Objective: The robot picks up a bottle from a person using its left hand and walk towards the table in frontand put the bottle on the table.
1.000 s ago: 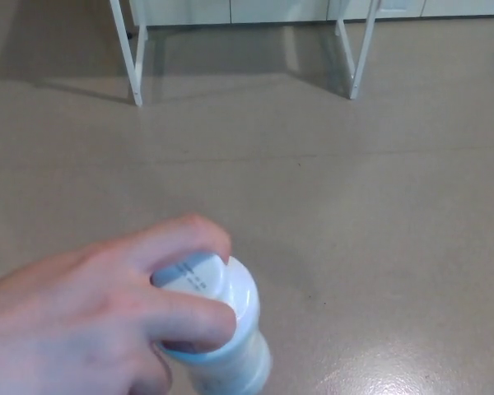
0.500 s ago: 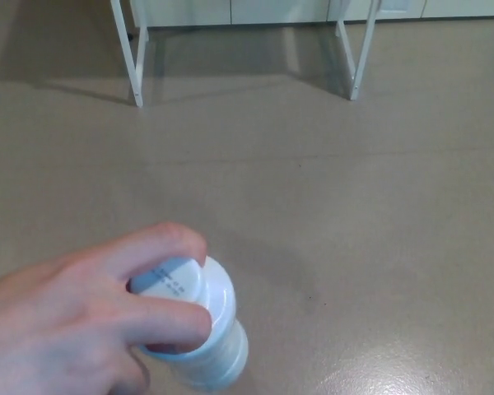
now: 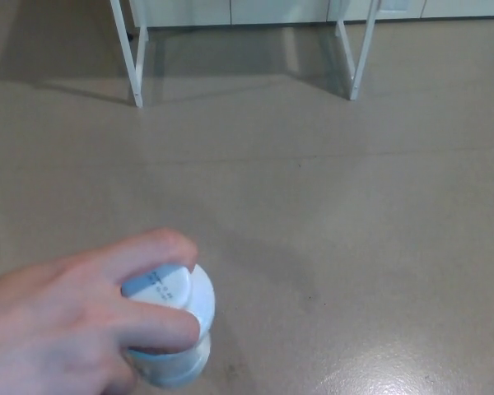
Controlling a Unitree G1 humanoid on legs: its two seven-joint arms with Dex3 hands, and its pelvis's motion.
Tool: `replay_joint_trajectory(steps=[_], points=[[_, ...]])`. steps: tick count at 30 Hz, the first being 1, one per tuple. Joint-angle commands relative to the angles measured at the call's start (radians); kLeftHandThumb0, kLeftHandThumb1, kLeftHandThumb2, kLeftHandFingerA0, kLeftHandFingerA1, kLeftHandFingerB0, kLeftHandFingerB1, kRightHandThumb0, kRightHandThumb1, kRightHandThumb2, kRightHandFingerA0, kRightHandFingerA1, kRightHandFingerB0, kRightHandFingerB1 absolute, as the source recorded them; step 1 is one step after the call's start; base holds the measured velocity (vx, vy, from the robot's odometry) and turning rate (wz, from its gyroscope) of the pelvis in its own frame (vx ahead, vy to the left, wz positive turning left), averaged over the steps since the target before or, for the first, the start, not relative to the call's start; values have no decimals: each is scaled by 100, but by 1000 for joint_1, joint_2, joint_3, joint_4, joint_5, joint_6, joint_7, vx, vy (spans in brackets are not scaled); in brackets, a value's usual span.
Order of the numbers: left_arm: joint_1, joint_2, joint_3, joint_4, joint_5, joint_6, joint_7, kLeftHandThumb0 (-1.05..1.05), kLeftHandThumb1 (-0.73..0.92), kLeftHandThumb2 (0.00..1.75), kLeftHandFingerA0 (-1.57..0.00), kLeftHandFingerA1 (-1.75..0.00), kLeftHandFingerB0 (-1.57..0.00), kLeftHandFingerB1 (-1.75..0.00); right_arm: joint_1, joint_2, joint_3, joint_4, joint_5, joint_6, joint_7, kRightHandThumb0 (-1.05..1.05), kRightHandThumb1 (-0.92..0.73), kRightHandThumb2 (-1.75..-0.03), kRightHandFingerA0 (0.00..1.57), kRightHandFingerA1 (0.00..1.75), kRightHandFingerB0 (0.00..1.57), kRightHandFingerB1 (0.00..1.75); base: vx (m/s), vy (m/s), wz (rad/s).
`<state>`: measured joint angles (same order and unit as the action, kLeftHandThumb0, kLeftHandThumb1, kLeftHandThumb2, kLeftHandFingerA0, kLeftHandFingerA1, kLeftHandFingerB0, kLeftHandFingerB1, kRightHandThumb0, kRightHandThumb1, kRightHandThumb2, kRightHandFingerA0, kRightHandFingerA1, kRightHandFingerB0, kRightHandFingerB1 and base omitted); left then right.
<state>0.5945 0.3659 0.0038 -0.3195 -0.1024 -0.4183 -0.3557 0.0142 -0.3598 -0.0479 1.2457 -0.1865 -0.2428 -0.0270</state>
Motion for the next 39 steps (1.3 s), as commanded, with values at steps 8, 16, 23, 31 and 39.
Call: replay_joint_trajectory(steps=[8,16,23,31,39], points=[[210,199,-96,-586,-141,113,-127,-65,43,54,-9,-32,0,-16,-10,-35,28,-5,-13,-2,26,-34,-68,-60,70,53,60,45,0,0,0],[45,170,-192,-512,-154,203,-97,-71,45,77,-11,-26,0,-2,-39,-23,70,23,-30,18,29,-35,-66,-60,73,51,62,44,0,0,0],[-137,89,-297,-431,-152,324,-59,-69,42,75,-39,-55,0,-4,-62,-17,162,22,-81,17,31,-35,-67,-60,66,50,57,44,0,0,0],[-298,1,-419,-385,-69,489,-15,-62,48,55,-44,-47,0,-24,-83,-3,187,33,-84,35,28,-36,-68,-60,65,46,55,41,0,0,0],[-414,-55,-419,-289,-39,556,15,-69,44,77,-17,-48,-4,-27,-143,14,196,43,-88,52,44,-38,-67,-60,63,46,53,40,0,0,0]])
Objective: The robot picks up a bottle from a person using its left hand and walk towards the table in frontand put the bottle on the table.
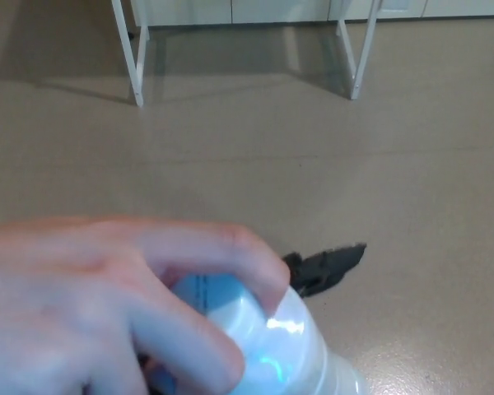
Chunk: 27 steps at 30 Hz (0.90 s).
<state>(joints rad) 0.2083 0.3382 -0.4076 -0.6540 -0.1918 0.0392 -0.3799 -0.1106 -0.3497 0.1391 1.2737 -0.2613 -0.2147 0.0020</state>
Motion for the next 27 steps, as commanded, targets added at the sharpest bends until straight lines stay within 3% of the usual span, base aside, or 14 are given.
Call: replay_joint_trajectory(steps=[1,2,3,4,5,6,7,8,10,17,27], points=[[-28,-32,-9,48,57,99,42,-69,44,77,-17,-48,-4,-27,-18,2,10,17,-14,22,15,-38,-67,-60,63,46,53,40,0,0,0],[-39,-51,-8,75,87,105,66,-65,53,82,-36,-53,-4,-32,-22,3,13,21,-18,29,16,-38,-69,-60,64,46,53,40,0,0,0],[-46,-77,-3,100,102,78,89,-27,79,64,-104,-58,-31,-33,-28,3,12,20,-15,29,21,-38,-69,-60,62,45,54,40,0,0,0],[-54,-114,5,135,120,37,119,-27,79,64,-104,-58,-31,-33,-37,3,10,17,-11,27,29,-38,-69,-60,62,45,54,40,0,0,0],[-43,-143,10,151,106,25,135,-19,83,66,-120,-77,-54,-37,-38,3,10,17,-11,29,31,-38,-68,-61,61,45,52,40,0,0,0],[-26,-186,19,171,84,12,153,-12,82,65,-127,-94,-74,-42,-39,3,15,18,-17,30,29,-38,-70,-61,61,45,54,40,0,0,0],[-20,-201,23,177,80,8,157,-12,82,65,-127,-94,-74,-42,-40,2,17,18,-19,29,28,-38,-70,-61,61,45,54,40,0,0,0],[-3,-244,31,209,89,-20,190,-6,79,70,-120,-109,-102,-64,-47,2,17,22,-20,36,25,-38,-69,-61,64,45,55,40,0,0,0],[14,-282,41,239,126,-53,219,-5,79,73,-112,-118,-97,-92,-51,1,17,24,-20,40,28,-38,-69,-61,63,46,54,40,0,0,0],[50,-323,85,258,103,-41,217,-3,76,82,-111,-121,-93,-97,-53,0,20,21,-22,45,27,-38,-70,-61,62,45,52,40,0,0,0],[74,-299,139,300,122,-35,215,-6,77,76,-110,-124,-91,-103,-40,-7,20,19,-24,42,34,-39,-71,-61,62,44,52,39,0,0,0]])
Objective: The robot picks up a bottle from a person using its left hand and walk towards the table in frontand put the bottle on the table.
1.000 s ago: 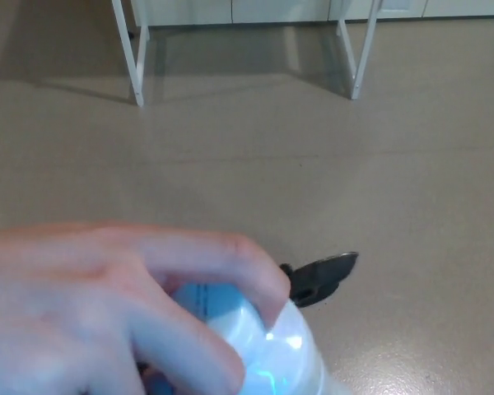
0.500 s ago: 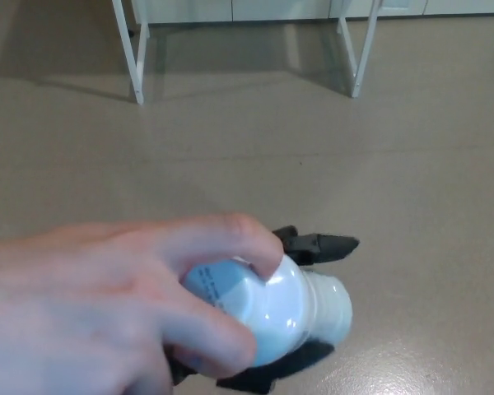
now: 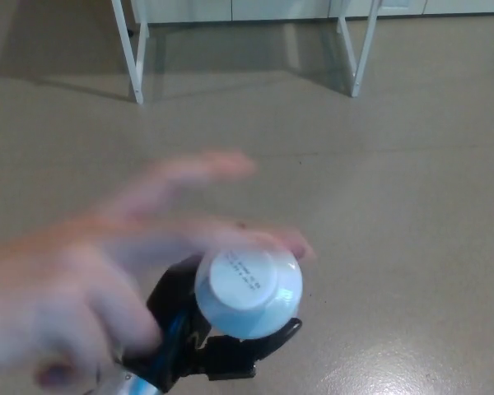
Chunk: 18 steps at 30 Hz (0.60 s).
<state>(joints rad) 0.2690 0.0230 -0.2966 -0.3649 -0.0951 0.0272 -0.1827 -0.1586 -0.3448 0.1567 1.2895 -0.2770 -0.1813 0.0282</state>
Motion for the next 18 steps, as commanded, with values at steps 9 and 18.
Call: replay_joint_trajectory(steps=[9,18], points=[[35,35,105,93,34,-97,18,-7,75,76,-110,-124,-92,-101,20,-26,0,0,-8,-17,24,-38,-71,-61,63,45,52,40,0,0,0],[82,31,172,113,-17,-134,-12,-6,77,72,-109,-122,-93,-101,24,-26,-1,5,-13,-6,17,-40,-71,-61,63,45,53,40,164,-33,-16]])
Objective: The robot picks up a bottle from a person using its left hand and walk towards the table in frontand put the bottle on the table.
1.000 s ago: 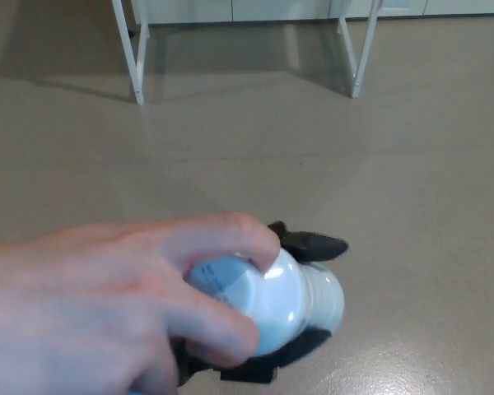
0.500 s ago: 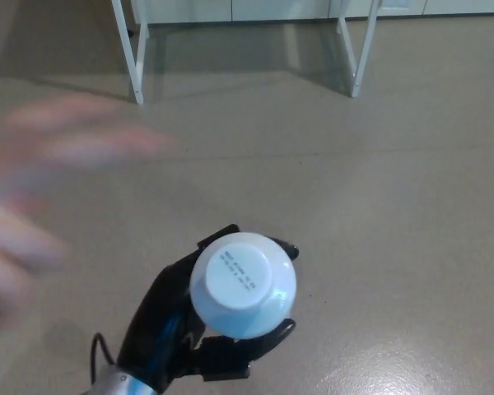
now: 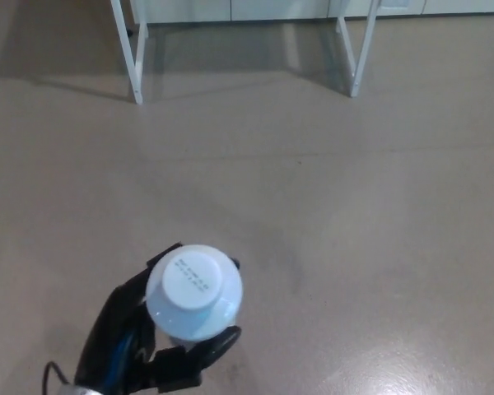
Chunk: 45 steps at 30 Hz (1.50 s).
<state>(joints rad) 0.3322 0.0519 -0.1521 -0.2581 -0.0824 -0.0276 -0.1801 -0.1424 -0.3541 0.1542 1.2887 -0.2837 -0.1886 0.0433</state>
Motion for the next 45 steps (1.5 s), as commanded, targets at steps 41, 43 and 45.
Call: replay_joint_trajectory(steps=[41,43,45], points=[[120,-17,23,20,-12,-90,-24,-11,72,75,-111,-128,-95,-100,62,-9,-17,1,-6,-15,1,-40,-74,-62,61,45,51,40,277,-8,-1],[123,-16,24,18,-19,-91,-28,-11,74,72,-112,-130,-95,-100,64,-9,-26,-1,2,-12,14,-41,-73,-62,61,44,51,39,479,216,-33],[128,-13,24,14,-20,-95,-29,-11,74,73,-111,-129,-94,-100,64,-9,-23,0,-5,-6,20,-42,-73,-62,61,43,51,39,487,170,-69]])
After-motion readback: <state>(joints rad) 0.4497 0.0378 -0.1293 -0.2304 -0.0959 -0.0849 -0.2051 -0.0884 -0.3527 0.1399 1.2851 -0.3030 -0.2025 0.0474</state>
